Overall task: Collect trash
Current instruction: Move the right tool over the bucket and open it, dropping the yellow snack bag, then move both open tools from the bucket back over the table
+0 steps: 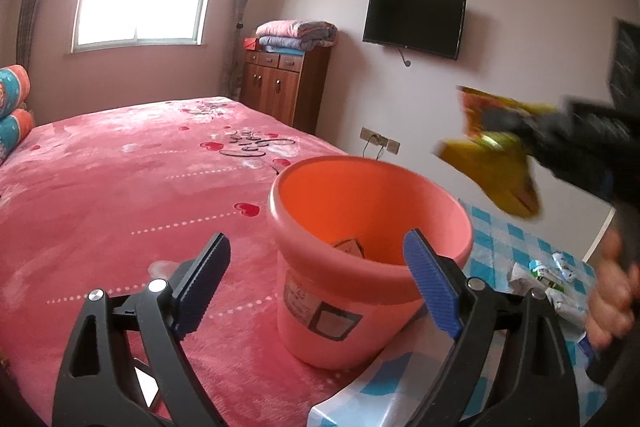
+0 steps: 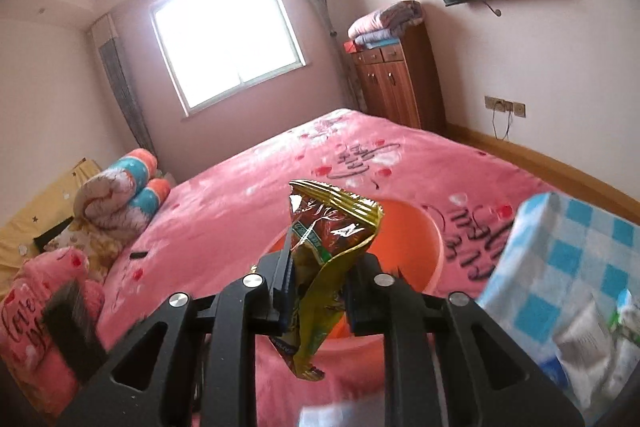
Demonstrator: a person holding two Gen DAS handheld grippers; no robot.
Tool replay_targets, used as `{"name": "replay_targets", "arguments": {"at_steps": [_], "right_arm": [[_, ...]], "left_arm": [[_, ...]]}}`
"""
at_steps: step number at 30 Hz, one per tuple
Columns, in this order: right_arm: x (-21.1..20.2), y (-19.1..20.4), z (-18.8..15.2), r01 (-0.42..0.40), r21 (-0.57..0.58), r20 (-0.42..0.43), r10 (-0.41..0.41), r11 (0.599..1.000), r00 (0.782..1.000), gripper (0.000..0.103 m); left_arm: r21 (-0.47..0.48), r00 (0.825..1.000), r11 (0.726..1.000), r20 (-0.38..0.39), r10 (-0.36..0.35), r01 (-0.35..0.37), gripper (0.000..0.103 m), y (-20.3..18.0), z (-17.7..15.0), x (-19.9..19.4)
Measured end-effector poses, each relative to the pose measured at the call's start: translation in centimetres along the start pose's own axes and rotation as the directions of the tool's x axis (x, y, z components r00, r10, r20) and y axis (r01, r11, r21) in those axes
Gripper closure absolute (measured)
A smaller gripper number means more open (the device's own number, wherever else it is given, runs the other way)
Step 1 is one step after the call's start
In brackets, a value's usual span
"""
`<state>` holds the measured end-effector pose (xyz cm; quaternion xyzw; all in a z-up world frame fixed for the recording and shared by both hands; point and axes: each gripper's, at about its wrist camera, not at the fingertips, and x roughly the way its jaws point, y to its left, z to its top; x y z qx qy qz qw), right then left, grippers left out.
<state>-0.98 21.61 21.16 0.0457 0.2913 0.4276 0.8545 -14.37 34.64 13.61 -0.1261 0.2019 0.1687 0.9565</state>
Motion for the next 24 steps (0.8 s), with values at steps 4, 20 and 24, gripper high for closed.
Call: {"name": "replay_targets", "arguments": {"at_steps": [4,20,24], "right_arm": [[1.6,-2.2,-0.7,-0.005,0.112,-0.015,0.007,0.994,1.0,0.031],[-9.6,-8.1,-7.8,0.348,0.186,-0.033,-0.348,0.919,0.937,0.009],[-11.9,-9.0,-10.1,0.398,0.187,-0.037,-0.398,0.898,0.916,0.009]], "left_arm": [[-0.004,1.0,1.0,-0.023,0.005,-0.005,0.012,0.4,-0.5,0.2],[0.041,0.997,0.997,-0.045,-0.068,0.07,0.007,-3.2,-1.8,-2.0],[0.078,0.993,0.991,-0.047,-0.107,0.11,0.007,-5.3,-2.4,-3.1]]}}
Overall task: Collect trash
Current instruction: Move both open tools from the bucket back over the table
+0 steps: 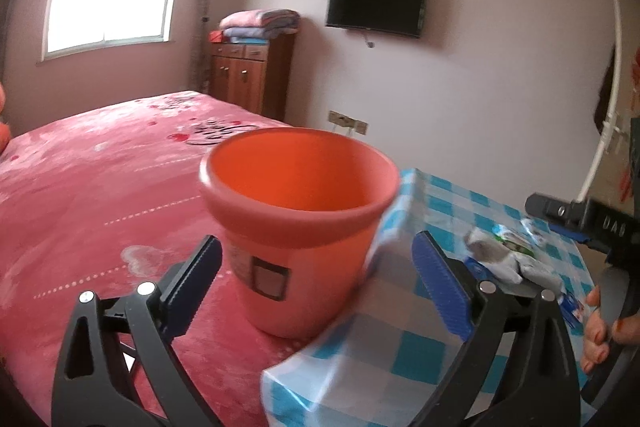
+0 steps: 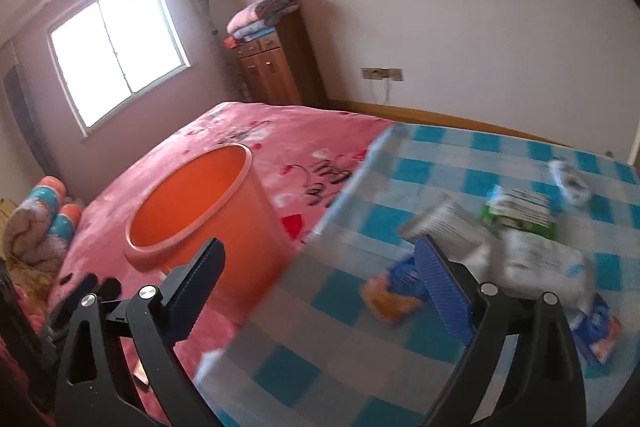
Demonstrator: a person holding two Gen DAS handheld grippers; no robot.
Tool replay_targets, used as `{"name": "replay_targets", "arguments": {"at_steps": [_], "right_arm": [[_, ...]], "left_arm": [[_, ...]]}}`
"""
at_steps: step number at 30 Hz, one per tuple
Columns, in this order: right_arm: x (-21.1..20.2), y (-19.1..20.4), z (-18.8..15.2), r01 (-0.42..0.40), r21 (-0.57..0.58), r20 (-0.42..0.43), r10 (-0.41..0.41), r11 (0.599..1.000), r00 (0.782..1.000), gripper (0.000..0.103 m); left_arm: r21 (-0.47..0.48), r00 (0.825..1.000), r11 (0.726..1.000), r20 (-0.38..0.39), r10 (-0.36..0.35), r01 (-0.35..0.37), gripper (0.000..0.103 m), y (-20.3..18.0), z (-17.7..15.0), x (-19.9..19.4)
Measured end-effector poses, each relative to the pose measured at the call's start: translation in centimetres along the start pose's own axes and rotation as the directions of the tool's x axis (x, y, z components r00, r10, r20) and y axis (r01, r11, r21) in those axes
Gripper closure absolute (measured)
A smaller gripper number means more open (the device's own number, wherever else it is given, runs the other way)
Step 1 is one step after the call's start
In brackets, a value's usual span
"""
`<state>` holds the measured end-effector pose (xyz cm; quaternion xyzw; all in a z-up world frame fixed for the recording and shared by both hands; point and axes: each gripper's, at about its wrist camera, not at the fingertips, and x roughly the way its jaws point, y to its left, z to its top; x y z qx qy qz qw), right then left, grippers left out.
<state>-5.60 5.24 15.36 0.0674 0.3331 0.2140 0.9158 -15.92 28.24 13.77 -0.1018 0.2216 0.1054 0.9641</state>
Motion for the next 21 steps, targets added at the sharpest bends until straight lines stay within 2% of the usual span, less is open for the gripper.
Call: {"name": "replay_targets", "arguments": {"at_steps": [10,21], "right_arm": [[-4.2,-5.4,-5.1,0.05,0.072,-0.001,-0.05,0.996,0.999,0.009],[-7.4,-11.2,-7.9,0.067,0.147,0.022,-0.071,0.987,0.997,0.009]], "left_arm": [[0.091,0.995,0.992,-0.053,-0.081,0.086,0.007,-5.2,-1.9,-0.7],[0.2,0.986,0.971,-0.123,-0.109,0.132,0.007,-10.6,-3.4,-0.4]]}}
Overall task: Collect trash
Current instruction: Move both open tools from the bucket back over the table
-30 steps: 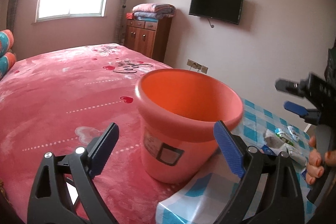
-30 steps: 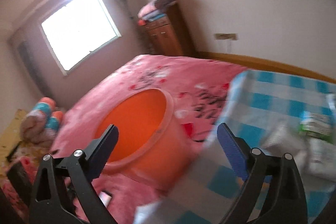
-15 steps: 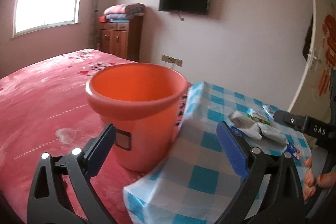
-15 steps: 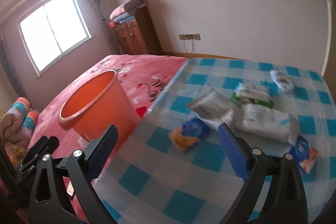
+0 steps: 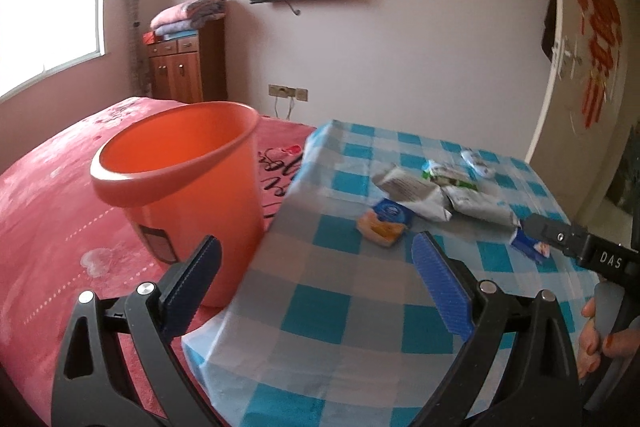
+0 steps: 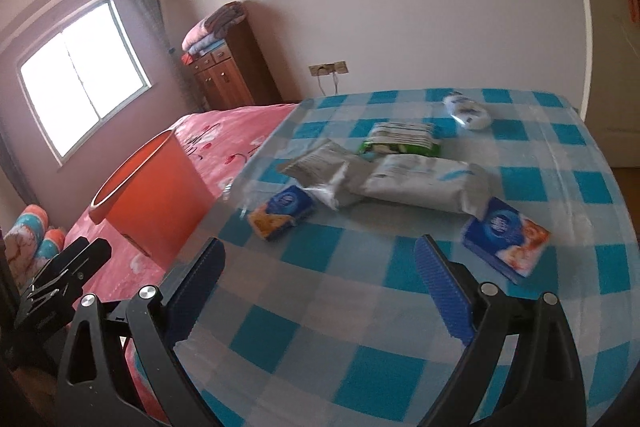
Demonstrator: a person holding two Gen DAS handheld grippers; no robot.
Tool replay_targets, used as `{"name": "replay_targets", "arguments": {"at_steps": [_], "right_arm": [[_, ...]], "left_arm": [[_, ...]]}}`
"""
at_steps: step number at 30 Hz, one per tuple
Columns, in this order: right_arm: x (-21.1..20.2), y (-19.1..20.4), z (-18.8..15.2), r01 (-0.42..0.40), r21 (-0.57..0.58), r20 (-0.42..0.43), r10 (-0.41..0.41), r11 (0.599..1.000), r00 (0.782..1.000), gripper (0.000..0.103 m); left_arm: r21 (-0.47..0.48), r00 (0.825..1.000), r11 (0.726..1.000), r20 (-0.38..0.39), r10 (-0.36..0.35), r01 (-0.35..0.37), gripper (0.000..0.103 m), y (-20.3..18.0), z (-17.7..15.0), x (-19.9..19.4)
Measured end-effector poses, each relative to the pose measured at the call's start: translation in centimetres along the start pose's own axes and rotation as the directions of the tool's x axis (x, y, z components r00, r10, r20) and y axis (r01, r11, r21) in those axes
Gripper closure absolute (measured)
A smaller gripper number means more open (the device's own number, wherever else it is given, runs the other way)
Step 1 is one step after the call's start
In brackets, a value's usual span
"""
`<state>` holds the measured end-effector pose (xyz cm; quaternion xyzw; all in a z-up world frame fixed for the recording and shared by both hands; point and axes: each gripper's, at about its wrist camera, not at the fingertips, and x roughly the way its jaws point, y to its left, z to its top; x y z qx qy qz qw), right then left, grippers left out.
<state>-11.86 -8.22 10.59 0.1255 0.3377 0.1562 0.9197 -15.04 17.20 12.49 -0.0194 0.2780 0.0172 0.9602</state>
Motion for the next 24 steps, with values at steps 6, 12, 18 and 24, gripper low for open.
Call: {"name": "replay_targets", "arguments": {"at_steps": [6,12,18,24], "right_arm": [[-0.9,-4.3,0.0,0.008,0.069,0.03,-0.011,0.998,1.0,0.009],[-1.4,-9.1,0.4,0.036,0.137,0.059,-0.044,0.99,0.997,0.009],[-1.1,-13.3,0.2,0.015,0.207,0.066,-0.03,0.978,0.997,0.009],[-0.6,-15.0,-0.2,-0.005,0.227,0.063,-0.009,0.974,0.998,0.009]], "left_arm": [[0.06,0.999,0.998,-0.032,-0.016,0.018,0.007,-3.6,0.5,1.1],[0.115,0.994,0.991,-0.093,-0.058,0.068,0.007,-7.9,1.1,3.5],[0.099,0.978,0.983,-0.157,-0.136,0.153,0.007,-11.7,3.2,7.3],[0.124,0.957,0.974,-0.243,-0.156,0.19,0.007,-16.1,5.8,13.9]]}}
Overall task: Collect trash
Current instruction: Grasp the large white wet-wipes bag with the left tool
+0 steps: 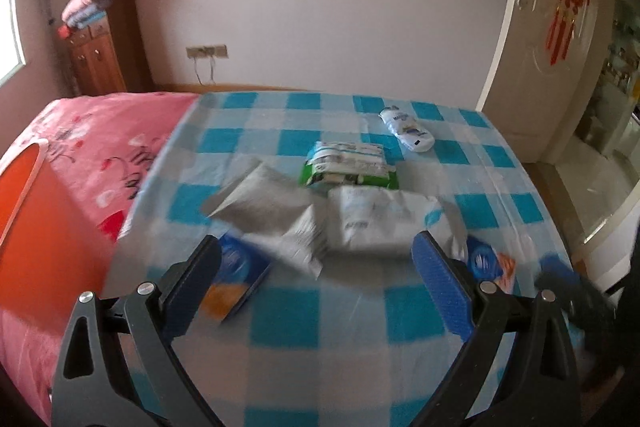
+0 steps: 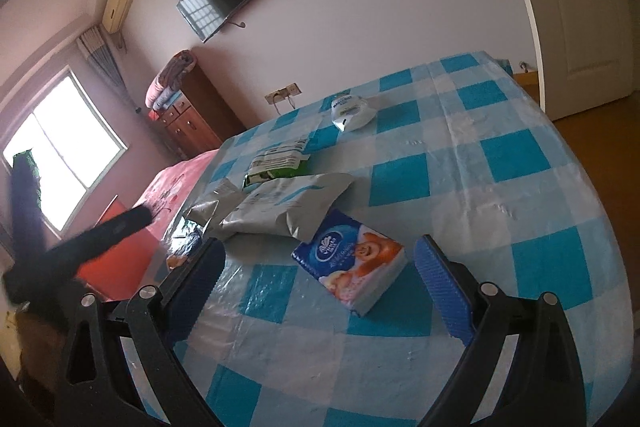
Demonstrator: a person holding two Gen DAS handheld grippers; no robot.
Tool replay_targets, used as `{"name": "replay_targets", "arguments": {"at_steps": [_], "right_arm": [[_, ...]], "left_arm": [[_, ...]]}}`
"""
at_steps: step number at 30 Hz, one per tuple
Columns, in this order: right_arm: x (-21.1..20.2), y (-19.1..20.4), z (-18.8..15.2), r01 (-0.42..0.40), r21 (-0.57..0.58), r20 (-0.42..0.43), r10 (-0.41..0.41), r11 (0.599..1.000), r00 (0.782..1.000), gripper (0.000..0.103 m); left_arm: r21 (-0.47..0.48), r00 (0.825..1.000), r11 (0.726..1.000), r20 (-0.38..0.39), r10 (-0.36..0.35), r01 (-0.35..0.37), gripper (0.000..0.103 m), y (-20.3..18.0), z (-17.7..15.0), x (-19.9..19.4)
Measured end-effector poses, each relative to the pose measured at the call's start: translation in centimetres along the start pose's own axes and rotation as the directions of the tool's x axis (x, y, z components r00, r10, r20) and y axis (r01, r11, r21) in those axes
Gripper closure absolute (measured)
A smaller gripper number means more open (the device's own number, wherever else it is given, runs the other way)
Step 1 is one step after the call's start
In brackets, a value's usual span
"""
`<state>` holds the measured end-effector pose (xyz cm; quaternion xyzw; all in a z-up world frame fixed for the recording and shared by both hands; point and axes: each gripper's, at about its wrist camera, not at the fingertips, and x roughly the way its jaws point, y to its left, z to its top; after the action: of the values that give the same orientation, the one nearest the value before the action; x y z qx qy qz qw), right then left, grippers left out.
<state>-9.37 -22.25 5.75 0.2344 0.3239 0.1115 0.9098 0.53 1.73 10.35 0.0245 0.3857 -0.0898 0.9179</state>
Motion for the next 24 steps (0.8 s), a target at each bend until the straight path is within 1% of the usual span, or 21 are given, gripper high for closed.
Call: {"name": "replay_targets", "arguments": {"at_steps": [3,5,10,11,13,14,16,17,19,21,23,24], "right_arm": [[0.4,-0.6,-0.2,-0.007,0.005,-0.011,0.007,1.0,1.0,0.009],[0.6,-1.0,-0.3,-0.018,0.013,-0.017,0.018,1.0,1.0,0.009],[0.8,-1.4,-0.3,-0.045,0.019,-0.03,0.045,0.999,0.999,0.009],[0.8,-1.6,-0.2,-0.048,0.021,-0.031,0.049,0.999,0.998,0.009],[0.8,-1.9,-0.1,-0.053,0.027,-0.029,0.053,0.998,0.998,0.009],[0.7,-2.0,0.0,-0.056,0.029,-0.027,0.056,0.998,0.998,0.009],[0.6,-2.3,0.2,-0.057,0.031,-0.021,0.058,0.998,0.998,0.009],[0.5,-2.4,0.2,-0.057,0.033,-0.017,0.058,0.998,0.998,0.009],[0.4,-2.7,0.4,-0.061,0.04,-0.015,0.062,0.997,0.998,0.009],[0.3,-3.0,0.4,-0.067,0.046,-0.014,0.068,0.997,0.998,0.009],[0.3,-3.2,0.4,-0.069,0.048,-0.017,0.07,0.996,0.997,0.009],[0.3,-3.3,0.3,-0.072,0.051,-0.017,0.073,0.996,0.997,0.009]], "left_arm": [[0.021,0.999,0.999,-0.041,-0.028,0.029,0.007,-1.3,2.3,3.2],[0.019,0.997,1.0,-0.076,-0.018,0.02,0.007,-1.8,3.6,5.2],[-0.061,0.989,0.997,-0.134,-0.055,0.047,0.007,-2.5,5.3,7.9],[-0.068,0.989,0.996,-0.138,-0.059,0.05,0.007,-2.6,5.3,7.8],[-0.116,0.987,0.992,-0.145,-0.065,0.048,0.007,-2.6,4.4,7.3],[-0.16,0.986,0.986,-0.148,-0.07,0.046,0.007,-2.5,3.8,6.8],[-0.243,0.985,0.967,-0.129,-0.117,0.083,0.007,-2.1,2.5,5.6],[-0.267,0.984,0.96,-0.125,-0.123,0.086,0.007,-2.0,2.1,5.2],[-0.328,0.986,0.942,-0.118,-0.115,0.071,0.007,-1.6,0.5,4.3],[-0.396,0.981,0.915,-0.132,-0.144,0.081,0.007,-1.2,-1.3,4.2],[-0.465,0.968,0.877,-0.144,-0.206,0.117,0.007,-1.1,-2.7,4.7],[-0.483,0.965,0.866,-0.138,-0.223,0.131,0.008,-1.2,-3.0,4.9]]}}
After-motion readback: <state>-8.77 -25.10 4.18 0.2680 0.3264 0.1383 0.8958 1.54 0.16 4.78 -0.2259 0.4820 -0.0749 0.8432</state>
